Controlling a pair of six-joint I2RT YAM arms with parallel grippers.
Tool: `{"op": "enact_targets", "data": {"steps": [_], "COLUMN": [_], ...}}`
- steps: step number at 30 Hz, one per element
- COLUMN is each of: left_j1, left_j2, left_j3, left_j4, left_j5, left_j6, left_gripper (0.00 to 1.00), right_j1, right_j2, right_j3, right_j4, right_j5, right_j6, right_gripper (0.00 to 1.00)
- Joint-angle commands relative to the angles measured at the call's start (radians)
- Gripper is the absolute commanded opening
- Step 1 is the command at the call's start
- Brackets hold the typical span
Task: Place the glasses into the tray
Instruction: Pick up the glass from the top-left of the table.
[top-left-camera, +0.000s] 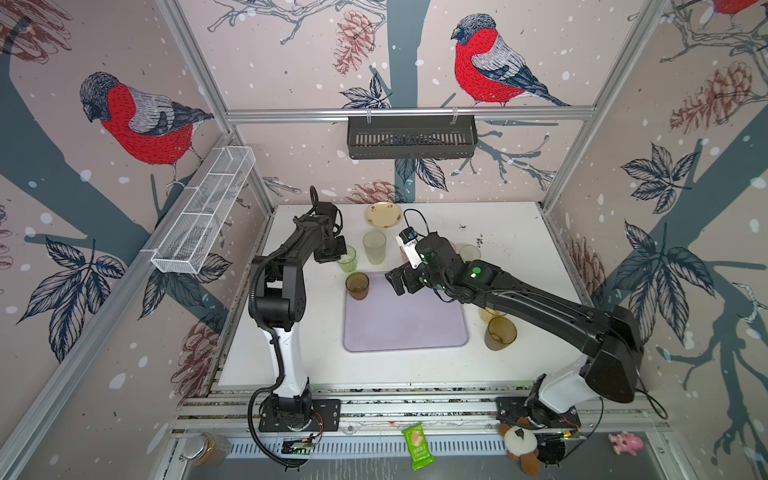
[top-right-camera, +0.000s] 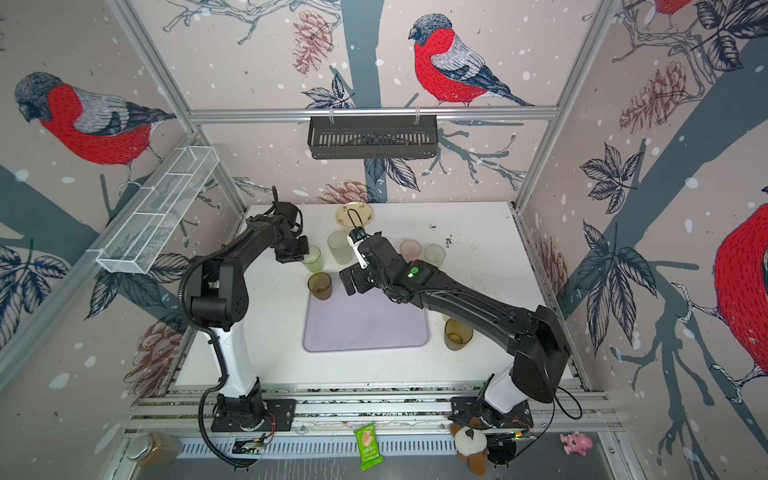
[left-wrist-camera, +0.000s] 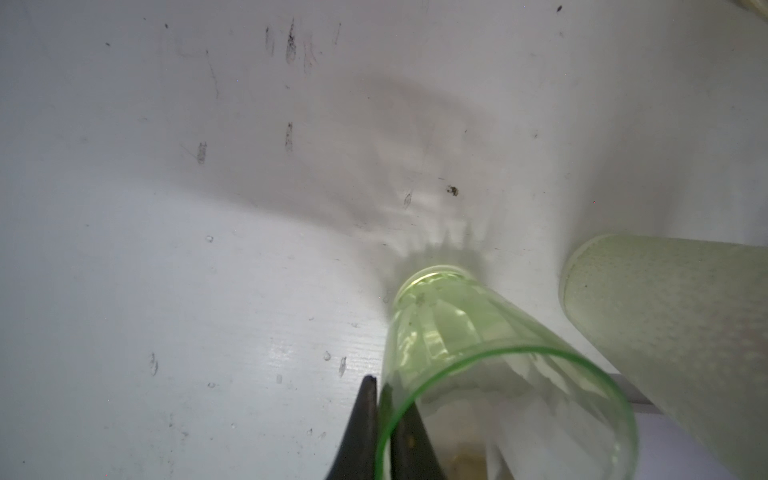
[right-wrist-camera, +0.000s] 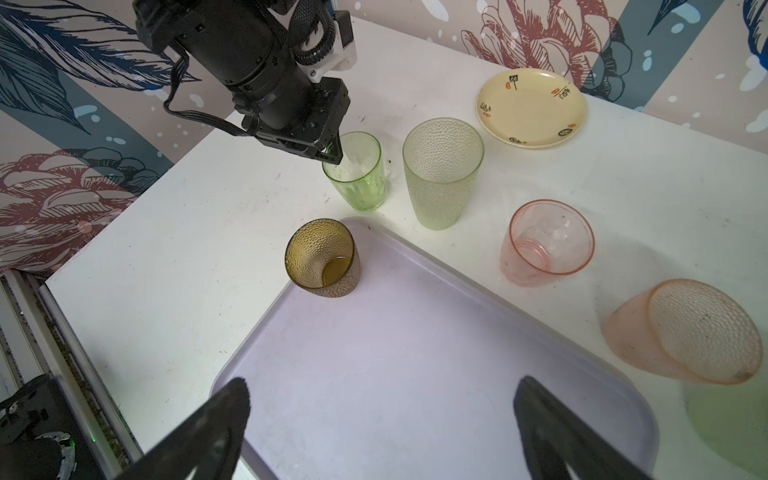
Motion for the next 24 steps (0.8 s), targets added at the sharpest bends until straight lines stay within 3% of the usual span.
{"op": "enact_targets", "data": {"steps": [1, 13, 24], "left_j1": [0.0, 0.0, -0.001], "left_j2": [-0.019, -0.125, -0.37], "left_j3": [-0.003, 0.022, -0.069], "left_j4": [-0.02, -0.074, -0.161], "left_j5": [-0.009, -0.065, -0.087], "left_j6": [0.014, 0.023, 0.036], "left_gripper": [0.01, 0.0, 0.0], "right_j1": [-0.004, -0.034, -0.13], "right_j2": [-0.015, -0.036, -0.078], "right_j3": [-0.012, -0.042, -0.092], "right_j4": [0.044, 0.082, 0.128], "right_j5": [0.011, 0.0, -0.025], "right_j6": [0.011, 0.066, 0.153], "right_gripper": [1.0, 1.0, 1.0]}}
